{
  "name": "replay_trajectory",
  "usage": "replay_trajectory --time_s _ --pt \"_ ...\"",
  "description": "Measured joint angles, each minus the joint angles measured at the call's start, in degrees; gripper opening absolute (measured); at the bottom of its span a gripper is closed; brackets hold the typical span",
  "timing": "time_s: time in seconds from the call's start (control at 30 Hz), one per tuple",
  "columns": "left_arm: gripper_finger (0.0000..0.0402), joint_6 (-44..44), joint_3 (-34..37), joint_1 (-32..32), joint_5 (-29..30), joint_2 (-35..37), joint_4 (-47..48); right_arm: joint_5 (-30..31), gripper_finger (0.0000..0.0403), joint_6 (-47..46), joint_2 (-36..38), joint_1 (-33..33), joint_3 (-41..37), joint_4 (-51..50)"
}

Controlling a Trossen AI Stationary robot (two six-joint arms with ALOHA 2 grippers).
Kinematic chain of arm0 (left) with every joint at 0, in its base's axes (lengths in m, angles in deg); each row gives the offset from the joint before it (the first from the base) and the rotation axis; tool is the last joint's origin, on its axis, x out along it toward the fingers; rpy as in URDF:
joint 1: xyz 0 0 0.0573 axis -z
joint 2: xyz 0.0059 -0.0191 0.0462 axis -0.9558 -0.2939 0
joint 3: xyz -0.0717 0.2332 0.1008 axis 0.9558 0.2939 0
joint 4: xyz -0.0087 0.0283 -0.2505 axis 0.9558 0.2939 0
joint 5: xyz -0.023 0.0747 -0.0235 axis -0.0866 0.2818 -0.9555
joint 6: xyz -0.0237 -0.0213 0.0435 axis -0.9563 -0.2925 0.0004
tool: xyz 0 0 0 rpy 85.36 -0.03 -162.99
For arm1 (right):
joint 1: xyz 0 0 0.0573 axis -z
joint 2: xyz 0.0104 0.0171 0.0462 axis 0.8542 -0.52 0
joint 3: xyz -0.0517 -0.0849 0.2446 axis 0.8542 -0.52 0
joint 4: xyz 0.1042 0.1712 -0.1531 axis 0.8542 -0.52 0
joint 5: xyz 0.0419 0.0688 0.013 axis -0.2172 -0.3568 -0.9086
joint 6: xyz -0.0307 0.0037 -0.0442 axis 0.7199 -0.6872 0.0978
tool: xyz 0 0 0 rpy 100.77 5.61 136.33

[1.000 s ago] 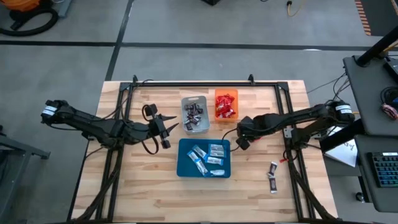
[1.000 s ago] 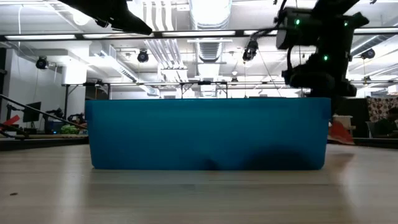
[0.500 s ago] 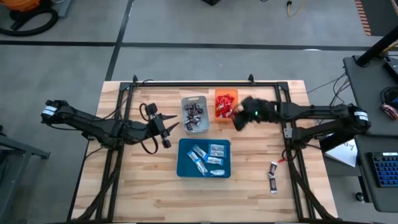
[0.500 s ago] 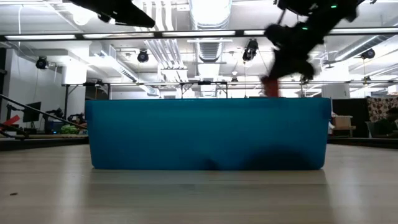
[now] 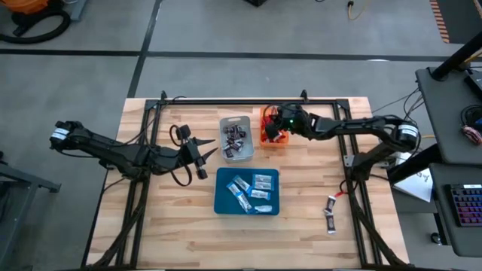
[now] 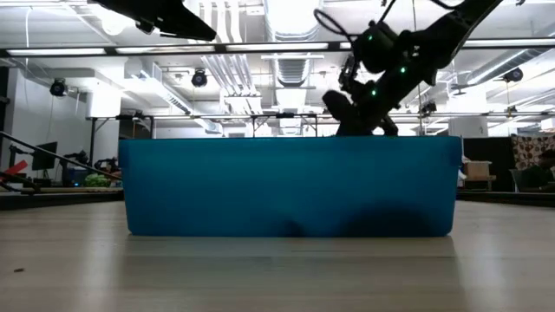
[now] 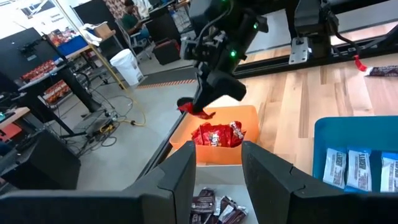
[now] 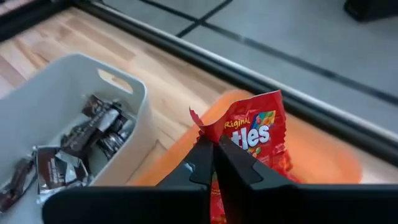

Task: Sort candy
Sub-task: Put the red chocolate into the orange bin, then put the brown chocolate bar into the gray bin

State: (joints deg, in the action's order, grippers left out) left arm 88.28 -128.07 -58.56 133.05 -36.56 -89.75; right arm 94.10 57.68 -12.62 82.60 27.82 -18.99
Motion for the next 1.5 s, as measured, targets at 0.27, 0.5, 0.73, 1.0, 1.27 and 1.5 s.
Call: replay_trajectory --time_s 0.27,0.5,0.73,1.0,1.27,1.5 --pt "0.0114 -0.5 0.0 0.0 0.0 0.0 0.2 -0.9 0.0071 -3.5 -1.6 0.6 0.1 -0.6" --pt "0.0114 -3.9 0.0 0.0 -0.1 0.0 1.7 -3.0 0.0166 -4.0 0.4 0.6 0.1 -2.6" --pt "0.0114 -10.2 0.1 0.1 -0.2 0.0 6.4 -18.8 0.0202 -12.8 7.4 -1.2 0.2 -12.7" --pt "0.0114 -13.9 0.1 0.3 -5.0 -1.7 8.5 -25.2 0.0183 -33.5 13.0 -18.2 1.1 -30.9" --pt "0.0114 -14.6 0.1 1.4 -8.6 -3.6 5.6 -24.4 0.0164 -57.7 7.2 -40.2 10.2 -61.0" --pt "0.0114 -13.4 0.0 2.0 -8.7 -3.6 5.3 -35.3 0.0179 -71.4 -0.2 -51.6 10.0 -73.3"
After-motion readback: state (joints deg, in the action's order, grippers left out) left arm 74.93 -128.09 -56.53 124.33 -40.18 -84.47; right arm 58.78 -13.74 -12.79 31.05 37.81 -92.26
